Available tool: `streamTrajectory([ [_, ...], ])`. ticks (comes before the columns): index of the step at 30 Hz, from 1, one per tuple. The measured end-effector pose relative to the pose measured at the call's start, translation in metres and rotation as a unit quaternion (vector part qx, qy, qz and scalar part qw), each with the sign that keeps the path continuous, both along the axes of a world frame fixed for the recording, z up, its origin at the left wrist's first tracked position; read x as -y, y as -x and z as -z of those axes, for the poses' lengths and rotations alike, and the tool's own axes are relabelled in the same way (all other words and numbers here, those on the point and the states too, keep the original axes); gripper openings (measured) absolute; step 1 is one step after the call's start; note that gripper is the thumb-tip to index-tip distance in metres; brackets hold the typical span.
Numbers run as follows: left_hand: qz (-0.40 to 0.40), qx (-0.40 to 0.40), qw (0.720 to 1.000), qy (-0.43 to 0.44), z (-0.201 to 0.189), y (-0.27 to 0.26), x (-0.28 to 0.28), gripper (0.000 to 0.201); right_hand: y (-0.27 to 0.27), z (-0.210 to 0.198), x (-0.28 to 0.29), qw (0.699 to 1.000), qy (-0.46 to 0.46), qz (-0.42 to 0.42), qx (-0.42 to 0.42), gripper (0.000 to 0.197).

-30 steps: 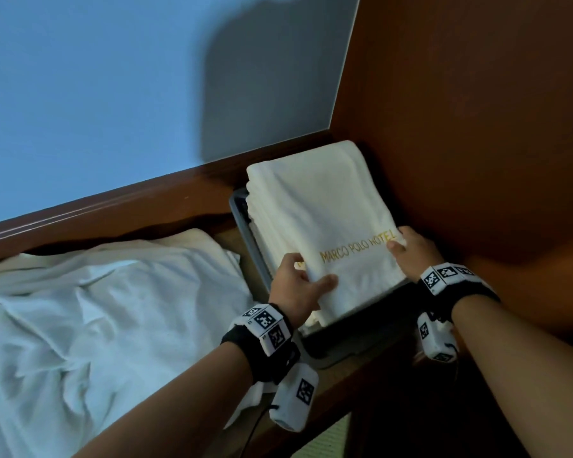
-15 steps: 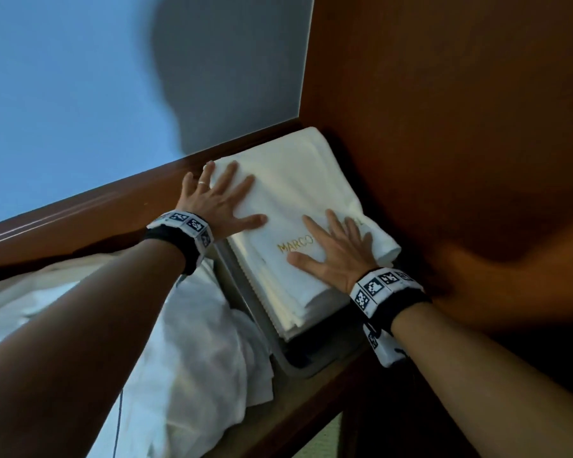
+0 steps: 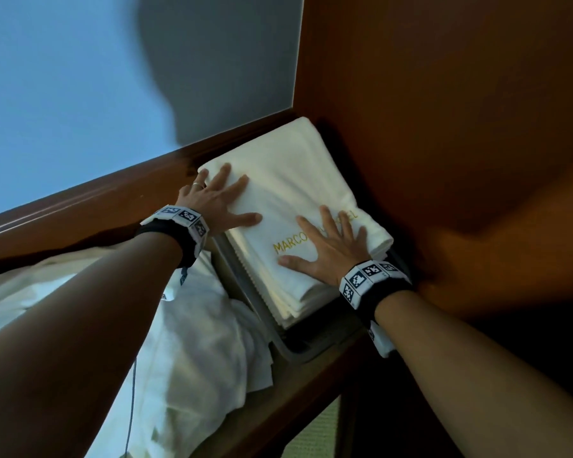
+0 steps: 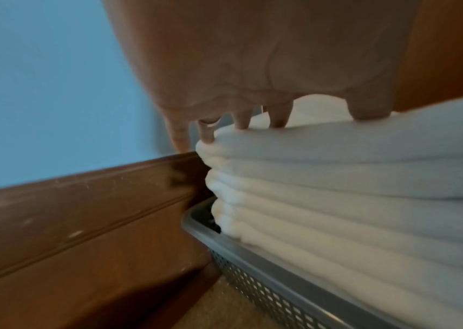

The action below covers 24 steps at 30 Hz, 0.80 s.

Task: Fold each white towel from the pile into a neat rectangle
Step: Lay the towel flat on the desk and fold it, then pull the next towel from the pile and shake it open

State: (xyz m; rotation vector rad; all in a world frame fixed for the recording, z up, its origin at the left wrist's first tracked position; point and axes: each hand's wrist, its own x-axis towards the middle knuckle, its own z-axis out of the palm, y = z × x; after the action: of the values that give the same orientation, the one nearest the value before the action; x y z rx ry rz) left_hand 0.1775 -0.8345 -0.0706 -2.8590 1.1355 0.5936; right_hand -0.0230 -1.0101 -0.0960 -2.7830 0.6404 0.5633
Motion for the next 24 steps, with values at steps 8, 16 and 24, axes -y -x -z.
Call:
streamTrajectory([
  [8,-0.021,0.008,0.996,0.091,-0.045,0.043,-0.086,0.064,0.041,-0.030,-0.025,0.998,0.035,0.048,0.037,0.072],
  [16,-0.147,0.007,0.987,0.068,-0.091,0.083,-0.316,0.047,0.054,-0.065,-0.155,0.972,0.081,0.023,0.218,0.029],
  [24,-0.304,0.016,0.951,0.049,-0.101,0.154,-0.559,0.033,0.042,-0.062,-0.392,0.960,-0.056,-0.158,0.224,0.033],
])
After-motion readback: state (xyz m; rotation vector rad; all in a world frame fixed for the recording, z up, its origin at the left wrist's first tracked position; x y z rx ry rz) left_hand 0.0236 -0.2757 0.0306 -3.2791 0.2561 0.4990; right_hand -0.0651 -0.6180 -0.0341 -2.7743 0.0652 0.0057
